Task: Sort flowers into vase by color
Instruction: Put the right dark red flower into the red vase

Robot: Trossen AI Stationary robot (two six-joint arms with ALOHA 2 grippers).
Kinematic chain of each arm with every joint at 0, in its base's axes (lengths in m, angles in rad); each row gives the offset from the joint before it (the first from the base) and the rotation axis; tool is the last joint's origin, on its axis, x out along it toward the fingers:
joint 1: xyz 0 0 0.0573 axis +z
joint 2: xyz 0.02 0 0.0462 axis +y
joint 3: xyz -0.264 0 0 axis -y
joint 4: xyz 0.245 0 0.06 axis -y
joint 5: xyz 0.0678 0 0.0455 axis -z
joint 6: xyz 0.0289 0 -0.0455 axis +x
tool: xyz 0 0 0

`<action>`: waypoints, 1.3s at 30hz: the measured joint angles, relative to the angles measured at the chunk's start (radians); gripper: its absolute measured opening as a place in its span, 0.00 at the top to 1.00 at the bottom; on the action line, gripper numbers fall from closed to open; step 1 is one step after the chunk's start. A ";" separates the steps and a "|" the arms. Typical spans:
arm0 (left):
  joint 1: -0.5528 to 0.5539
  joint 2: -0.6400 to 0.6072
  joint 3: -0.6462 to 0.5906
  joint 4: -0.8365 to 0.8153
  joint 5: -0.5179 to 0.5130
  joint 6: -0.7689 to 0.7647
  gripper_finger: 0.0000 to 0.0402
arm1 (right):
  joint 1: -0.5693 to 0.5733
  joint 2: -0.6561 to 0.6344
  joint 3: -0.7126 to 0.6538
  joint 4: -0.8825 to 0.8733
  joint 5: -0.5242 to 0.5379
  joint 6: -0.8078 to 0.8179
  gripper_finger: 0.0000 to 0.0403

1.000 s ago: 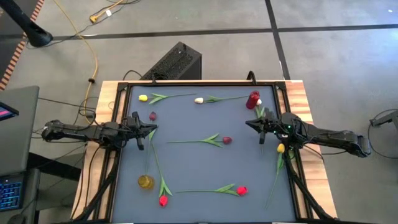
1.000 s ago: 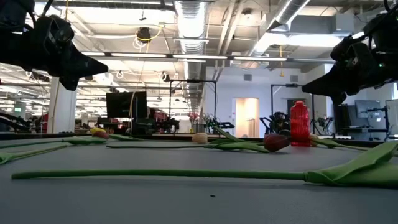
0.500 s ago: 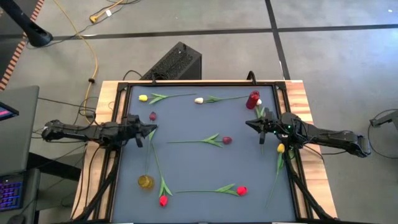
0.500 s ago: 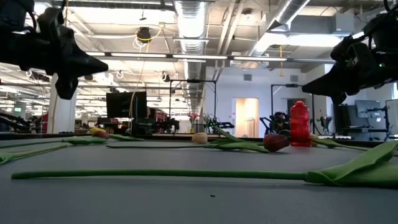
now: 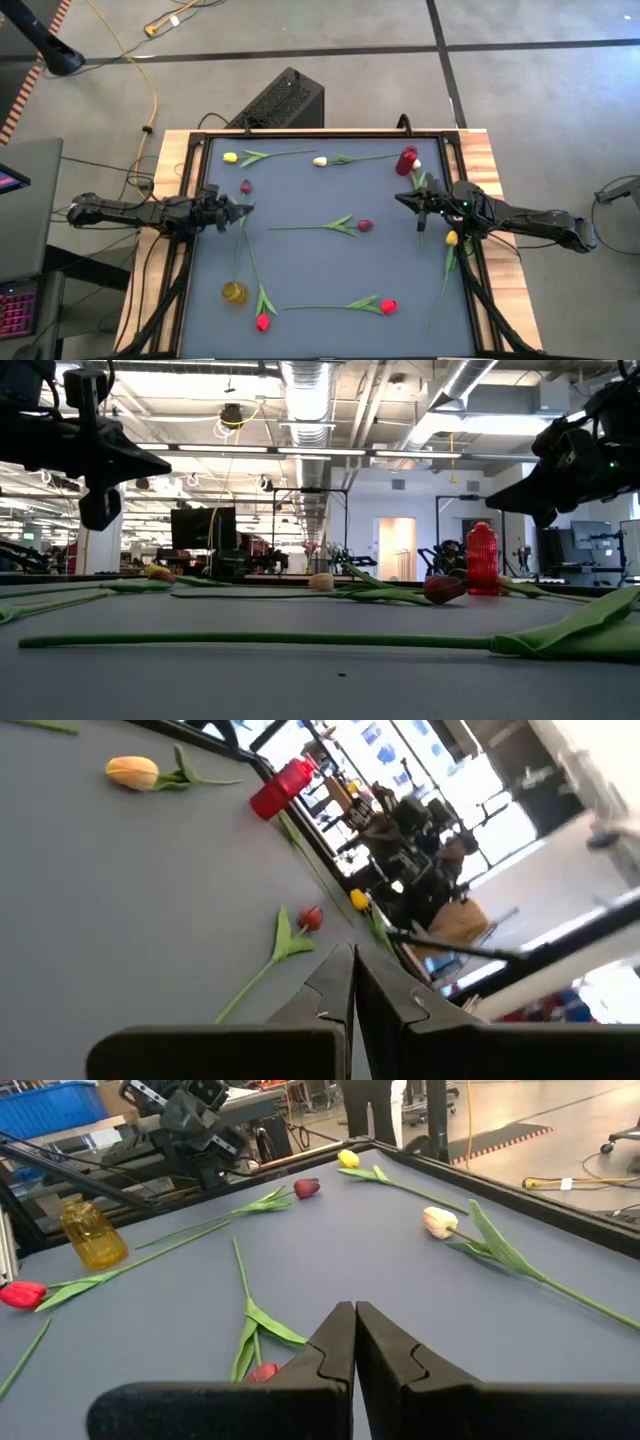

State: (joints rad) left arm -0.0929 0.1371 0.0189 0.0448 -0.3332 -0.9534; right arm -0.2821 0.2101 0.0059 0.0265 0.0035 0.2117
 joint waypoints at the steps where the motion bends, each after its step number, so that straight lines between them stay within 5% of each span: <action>1: 0.001 0.000 0.000 0.000 -0.018 -0.010 1.00 | 0.000 0.000 0.000 0.012 -0.001 0.014 0.90; 8: 0.004 0.000 0.000 0.058 -0.062 0.050 1.00 | 0.019 -0.001 0.001 0.197 -0.007 0.288 0.90; 16: 0.004 0.030 0.060 0.025 0.011 0.240 0.98 | 0.092 0.066 0.100 0.206 -0.009 0.291 0.90; 21: 0.003 0.139 0.187 -0.058 0.013 0.404 0.87 | 0.153 0.187 0.220 0.163 -0.007 0.277 0.90; 26: 0.004 0.312 0.367 -0.185 0.004 0.554 0.69 | 0.207 0.312 0.384 -0.032 -0.021 0.275 0.90; 31: 0.004 0.486 0.529 -0.245 -0.034 0.729 0.53 | 0.262 0.426 0.634 -0.437 -0.052 0.298 0.90; 39: 0.004 0.648 0.644 -0.243 -0.093 0.861 0.45 | 0.303 0.623 0.946 -0.865 -0.027 0.523 0.89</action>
State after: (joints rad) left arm -0.0891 0.7856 0.6626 -0.1977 -0.4263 -0.0925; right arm 0.0210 0.8332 0.9517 -0.8385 -0.0236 0.7352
